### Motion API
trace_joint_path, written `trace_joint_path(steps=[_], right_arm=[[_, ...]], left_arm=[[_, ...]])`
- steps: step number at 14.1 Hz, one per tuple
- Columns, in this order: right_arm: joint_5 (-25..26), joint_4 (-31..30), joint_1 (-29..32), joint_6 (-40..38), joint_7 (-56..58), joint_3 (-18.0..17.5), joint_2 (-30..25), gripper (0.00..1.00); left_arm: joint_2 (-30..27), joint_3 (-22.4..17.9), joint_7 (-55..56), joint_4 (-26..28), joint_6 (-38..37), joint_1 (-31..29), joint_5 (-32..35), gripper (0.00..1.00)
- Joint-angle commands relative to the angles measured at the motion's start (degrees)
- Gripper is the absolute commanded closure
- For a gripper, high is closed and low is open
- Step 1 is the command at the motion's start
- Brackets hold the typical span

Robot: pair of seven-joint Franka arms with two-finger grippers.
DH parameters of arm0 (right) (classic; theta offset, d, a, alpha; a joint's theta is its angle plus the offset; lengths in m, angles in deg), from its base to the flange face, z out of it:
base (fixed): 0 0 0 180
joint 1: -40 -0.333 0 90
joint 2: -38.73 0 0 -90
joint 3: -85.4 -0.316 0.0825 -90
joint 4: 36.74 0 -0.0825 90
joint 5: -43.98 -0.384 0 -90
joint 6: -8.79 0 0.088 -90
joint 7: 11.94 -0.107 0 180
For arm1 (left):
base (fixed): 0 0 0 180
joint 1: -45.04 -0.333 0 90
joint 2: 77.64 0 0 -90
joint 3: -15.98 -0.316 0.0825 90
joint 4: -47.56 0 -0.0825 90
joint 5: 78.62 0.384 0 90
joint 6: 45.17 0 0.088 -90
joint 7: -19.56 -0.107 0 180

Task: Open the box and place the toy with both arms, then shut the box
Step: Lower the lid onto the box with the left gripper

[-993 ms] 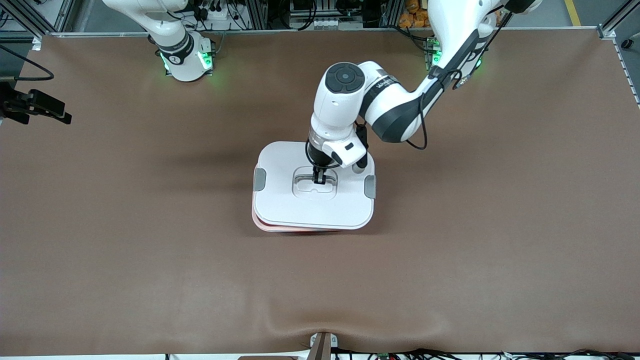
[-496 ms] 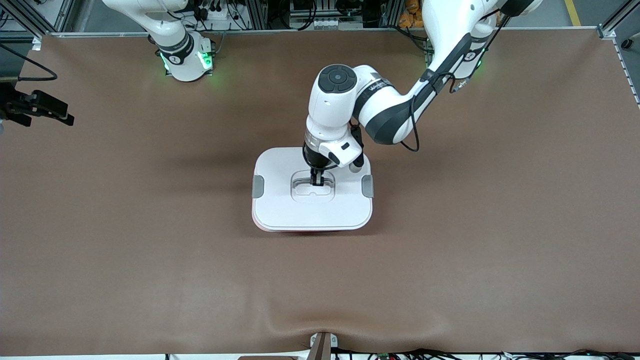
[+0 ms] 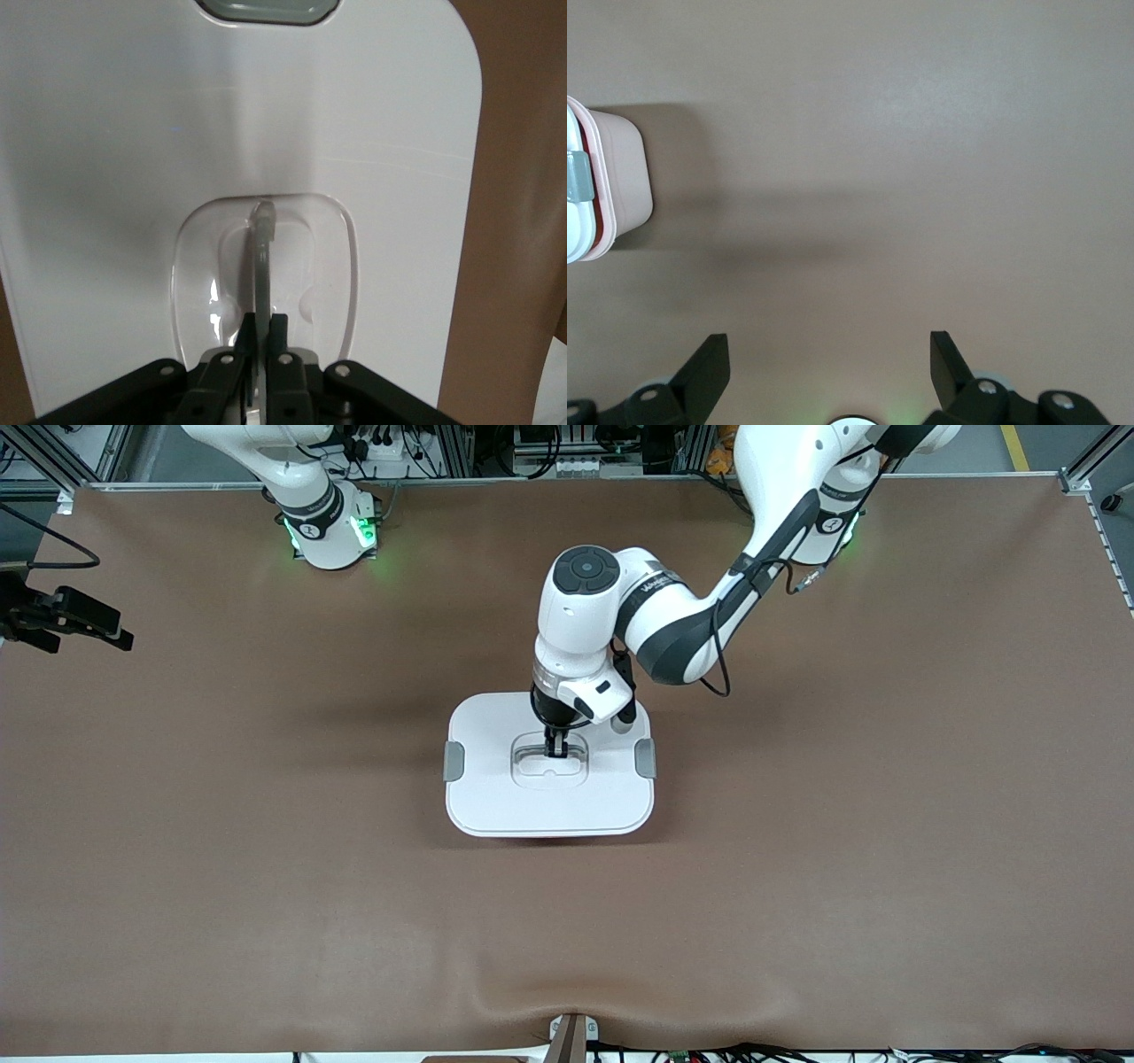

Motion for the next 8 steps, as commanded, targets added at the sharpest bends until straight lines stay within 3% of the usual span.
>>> trace_joint_path(steps=[1,8], right_arm=[[-0.2,1.5,0.2,-0.7,0.4,-0.2,0.6,0.0],[1.3,1.7,-0.1,-0.1,0.5,-0.2,0.6,0.0]], left_arm=[[1.0,-1.2,1.6,-1.7,1.1,1.3,1.6,1.0],[2.1,-1.5,1.7,-1.5,1.1,2.1,1.6,1.0]])
